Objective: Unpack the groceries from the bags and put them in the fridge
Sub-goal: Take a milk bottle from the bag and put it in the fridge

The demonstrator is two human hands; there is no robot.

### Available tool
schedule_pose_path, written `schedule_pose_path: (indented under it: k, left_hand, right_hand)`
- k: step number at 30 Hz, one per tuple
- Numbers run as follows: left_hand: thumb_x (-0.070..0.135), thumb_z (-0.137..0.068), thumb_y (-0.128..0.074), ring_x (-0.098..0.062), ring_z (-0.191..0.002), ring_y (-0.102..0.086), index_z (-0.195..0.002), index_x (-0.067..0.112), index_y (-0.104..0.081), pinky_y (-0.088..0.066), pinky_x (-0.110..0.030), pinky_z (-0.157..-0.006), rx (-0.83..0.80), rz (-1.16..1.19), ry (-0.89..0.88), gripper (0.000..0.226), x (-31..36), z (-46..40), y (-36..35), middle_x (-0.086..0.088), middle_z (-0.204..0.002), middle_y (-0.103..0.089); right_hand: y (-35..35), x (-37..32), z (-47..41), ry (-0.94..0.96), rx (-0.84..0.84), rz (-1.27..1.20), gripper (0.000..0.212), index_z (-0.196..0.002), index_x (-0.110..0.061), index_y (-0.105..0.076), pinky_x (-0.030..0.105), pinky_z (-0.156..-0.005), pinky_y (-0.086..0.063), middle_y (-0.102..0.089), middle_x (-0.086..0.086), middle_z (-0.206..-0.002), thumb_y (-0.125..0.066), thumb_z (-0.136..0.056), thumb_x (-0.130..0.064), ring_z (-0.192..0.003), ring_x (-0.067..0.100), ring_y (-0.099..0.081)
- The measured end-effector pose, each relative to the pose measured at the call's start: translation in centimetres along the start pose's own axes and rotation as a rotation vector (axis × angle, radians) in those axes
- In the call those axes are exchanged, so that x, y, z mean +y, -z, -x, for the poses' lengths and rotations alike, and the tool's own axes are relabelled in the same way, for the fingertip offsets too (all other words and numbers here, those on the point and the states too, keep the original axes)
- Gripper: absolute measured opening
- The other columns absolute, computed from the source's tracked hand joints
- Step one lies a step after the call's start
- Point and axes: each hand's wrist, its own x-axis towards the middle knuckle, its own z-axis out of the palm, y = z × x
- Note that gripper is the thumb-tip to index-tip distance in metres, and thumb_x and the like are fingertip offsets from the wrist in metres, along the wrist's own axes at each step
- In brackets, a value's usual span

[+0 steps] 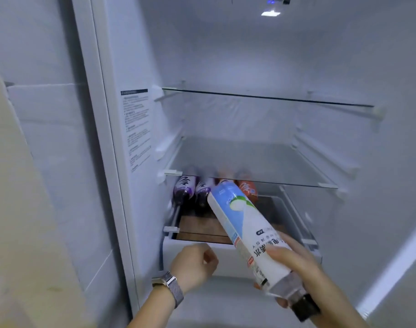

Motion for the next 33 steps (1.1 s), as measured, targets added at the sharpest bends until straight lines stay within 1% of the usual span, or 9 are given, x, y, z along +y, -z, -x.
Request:
schedule_pose_path:
  k: [3, 6, 8, 10, 14, 16, 19, 31, 33]
  left_hand:
    - [0.034, -0.082, -0.047, -0.020, -0.081, -0.064, -0.080, 0.019, -0.059, -0.053, -0.035, -0.072, 0.086, -0.110, -0.033, 0.020, -0.3, -1.7, 2.0, 0.001, -0.084, -0.070]
    - [0.028, -0.087, -0.049, -0.026, -0.090, -0.064, -0.076, 0.023, -0.054, -0.052, -0.035, -0.074, 0.066, -0.138, -0.065, 0.013, -0.4, -2.7, 4.5, -0.003, -0.092, -0.069]
    - [0.029, -0.087, -0.049, -0.028, -0.100, -0.063, -0.095, 0.022, -0.060, -0.052, -0.033, -0.079, 0.057, -0.203, -0.082, 0.015, -0.4, -2.9, 5.8, -0.003, -0.105, -0.067]
    - [0.030, -0.088, -0.048, -0.027, -0.107, -0.060, -0.121, 0.024, -0.052, -0.050, -0.034, -0.083, 0.042, -0.298, -0.094, 0.034, -0.2, -2.7, 6.5, -0.002, -0.120, -0.061]
    - [0.038, -0.090, -0.047, -0.026, -0.110, -0.057, -0.137, 0.030, -0.034, -0.048, -0.035, -0.088, 0.072, -0.334, -0.142, 0.050, -0.4, -2.2, 6.3, 0.000, -0.130, -0.050]
    - [0.040, -0.091, -0.047, -0.026, -0.110, -0.056, -0.141, 0.032, -0.028, -0.046, -0.034, -0.089, 0.083, -0.326, -0.139, 0.054, -0.7, -2.0, 5.9, 0.001, -0.133, -0.046]
    - [0.039, -0.091, -0.047, -0.024, -0.107, -0.057, -0.142, 0.032, -0.026, -0.049, -0.033, -0.085, 0.089, -0.271, -0.130, 0.055, -0.9, -1.9, 5.2, 0.001, -0.134, -0.043]
    - [0.036, -0.092, -0.047, -0.017, -0.100, -0.059, -0.124, 0.025, -0.041, -0.051, -0.033, -0.075, 0.135, -0.185, -0.112, 0.035, -1.1, -1.7, 3.3, 0.004, -0.120, -0.049]
    - [0.035, -0.091, -0.047, -0.018, -0.099, -0.059, -0.122, 0.024, -0.042, -0.049, -0.032, -0.074, 0.167, -0.182, -0.107, 0.033, -1.1, -1.9, 3.3, 0.003, -0.118, -0.051]
  right_hand:
    - [-1.5, -3.4, -1.5, 0.046, -0.095, -0.009, 0.049, -0.095, -0.027, -0.073, 0.025, -0.037, -0.043, -0.072, 0.021, -0.086, -0.075, -0.048, -0.040, -0.062, 0.037, -0.067]
    - [-3.4, -6.1, -5.1, 0.089, -0.051, -0.003, 0.046, -0.107, -0.016, -0.068, 0.025, -0.037, -0.045, -0.071, 0.018, -0.083, -0.074, -0.064, -0.031, -0.061, 0.031, -0.065]
    - [-4.4, -7.4, -8.8, 0.088, 0.014, 0.024, 0.039, -0.111, -0.008, -0.063, 0.025, -0.040, -0.046, -0.068, 0.018, -0.085, -0.071, -0.078, -0.027, -0.063, 0.029, -0.064]
    - [-5.4, -8.5, -13.0, 0.064, 0.064, 0.090, 0.036, -0.109, -0.008, -0.060, 0.027, -0.044, -0.047, -0.065, 0.019, -0.088, -0.068, -0.083, -0.032, -0.061, 0.028, -0.062]
    - [-7.2, -9.8, -20.6, -0.019, 0.123, 0.120, 0.064, -0.124, -0.009, -0.051, 0.028, -0.047, -0.050, -0.059, 0.019, -0.116, -0.073, -0.075, -0.044, -0.074, 0.028, -0.065]
    - [-8.1, -10.5, -23.2, -0.033, 0.137, 0.141, 0.065, -0.129, -0.008, -0.045, 0.028, -0.043, -0.050, -0.056, 0.018, -0.120, -0.070, -0.079, -0.042, -0.077, 0.028, -0.063]
    - [-9.2, -11.7, -26.0, -0.049, 0.159, 0.219, 0.053, -0.125, -0.008, -0.046, 0.031, -0.044, -0.054, -0.053, 0.016, -0.112, -0.066, -0.084, -0.035, -0.080, 0.029, -0.060]
    - [-11.5, -13.1, -31.5, -0.105, 0.218, 0.368, 0.057, -0.128, -0.012, -0.038, 0.035, -0.045, -0.056, -0.046, 0.013, -0.113, -0.065, -0.082, -0.032, -0.075, 0.028, -0.056]
    - [-12.1, -13.2, -31.7, -0.082, 0.218, 0.463, 0.058, -0.127, -0.012, -0.039, 0.040, -0.052, -0.059, -0.047, 0.012, -0.114, -0.064, -0.081, -0.036, -0.076, 0.027, -0.056]
